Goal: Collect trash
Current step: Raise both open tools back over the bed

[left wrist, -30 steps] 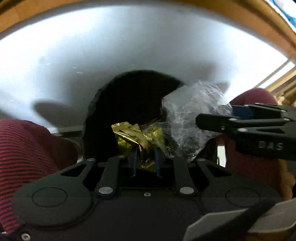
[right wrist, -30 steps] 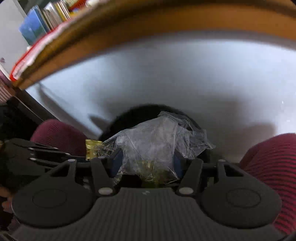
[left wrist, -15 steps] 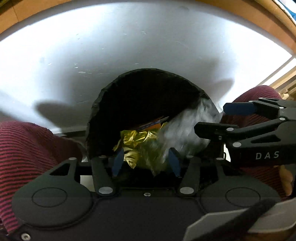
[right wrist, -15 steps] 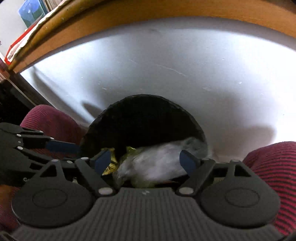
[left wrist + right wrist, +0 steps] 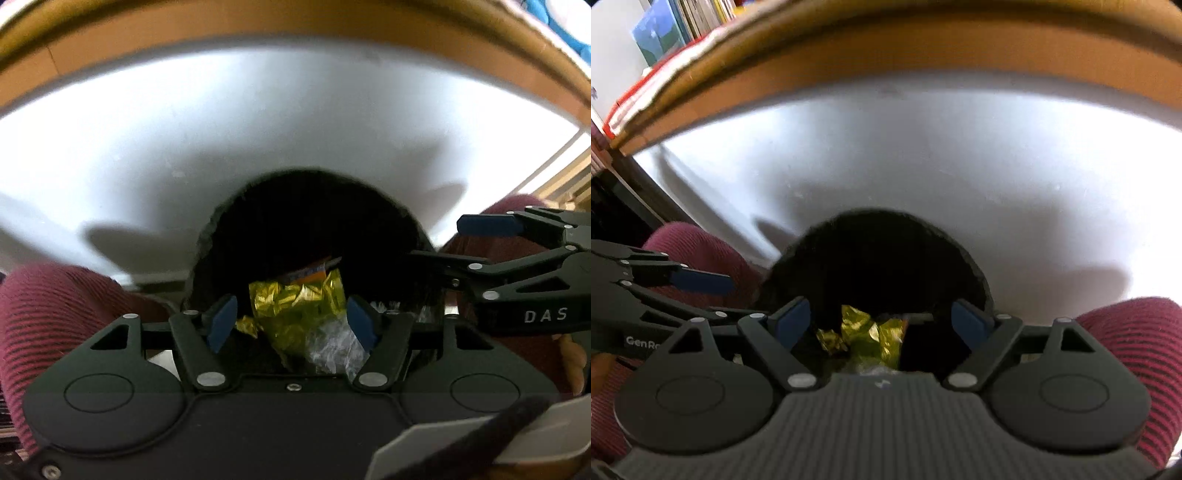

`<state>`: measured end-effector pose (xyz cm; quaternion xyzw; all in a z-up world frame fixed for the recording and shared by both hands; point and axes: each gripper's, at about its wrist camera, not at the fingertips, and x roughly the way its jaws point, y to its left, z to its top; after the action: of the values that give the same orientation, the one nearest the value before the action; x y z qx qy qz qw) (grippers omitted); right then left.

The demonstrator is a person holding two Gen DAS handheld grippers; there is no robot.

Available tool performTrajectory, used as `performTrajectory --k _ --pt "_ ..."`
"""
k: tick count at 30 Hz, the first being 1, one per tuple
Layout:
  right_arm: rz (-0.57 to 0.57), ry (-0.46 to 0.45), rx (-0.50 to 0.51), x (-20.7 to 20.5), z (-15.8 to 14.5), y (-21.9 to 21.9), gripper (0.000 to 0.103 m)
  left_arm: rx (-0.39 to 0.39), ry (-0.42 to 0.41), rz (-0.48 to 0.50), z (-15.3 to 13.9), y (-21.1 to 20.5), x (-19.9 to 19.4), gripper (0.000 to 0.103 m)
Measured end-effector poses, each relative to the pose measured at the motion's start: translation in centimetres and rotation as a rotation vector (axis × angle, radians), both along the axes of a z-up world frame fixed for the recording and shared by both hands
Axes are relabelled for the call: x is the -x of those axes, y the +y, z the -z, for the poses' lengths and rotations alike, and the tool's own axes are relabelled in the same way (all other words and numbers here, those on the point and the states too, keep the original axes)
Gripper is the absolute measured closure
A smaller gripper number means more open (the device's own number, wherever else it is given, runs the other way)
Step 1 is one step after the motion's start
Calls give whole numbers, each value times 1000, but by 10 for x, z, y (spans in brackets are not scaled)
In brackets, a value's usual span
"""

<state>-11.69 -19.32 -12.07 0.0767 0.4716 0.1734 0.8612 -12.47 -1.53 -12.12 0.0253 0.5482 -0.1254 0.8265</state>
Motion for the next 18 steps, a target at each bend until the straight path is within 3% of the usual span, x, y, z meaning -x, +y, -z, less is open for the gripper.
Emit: performTrajectory --k 13,18 --pt "-65 -331 -71 -6 -105 -10 10 128 -326 -37 -106 23 0 22" --pt "-76 -451 -19 -25 -132 -4 8 131 -455 -95 -135 36 -17 17"
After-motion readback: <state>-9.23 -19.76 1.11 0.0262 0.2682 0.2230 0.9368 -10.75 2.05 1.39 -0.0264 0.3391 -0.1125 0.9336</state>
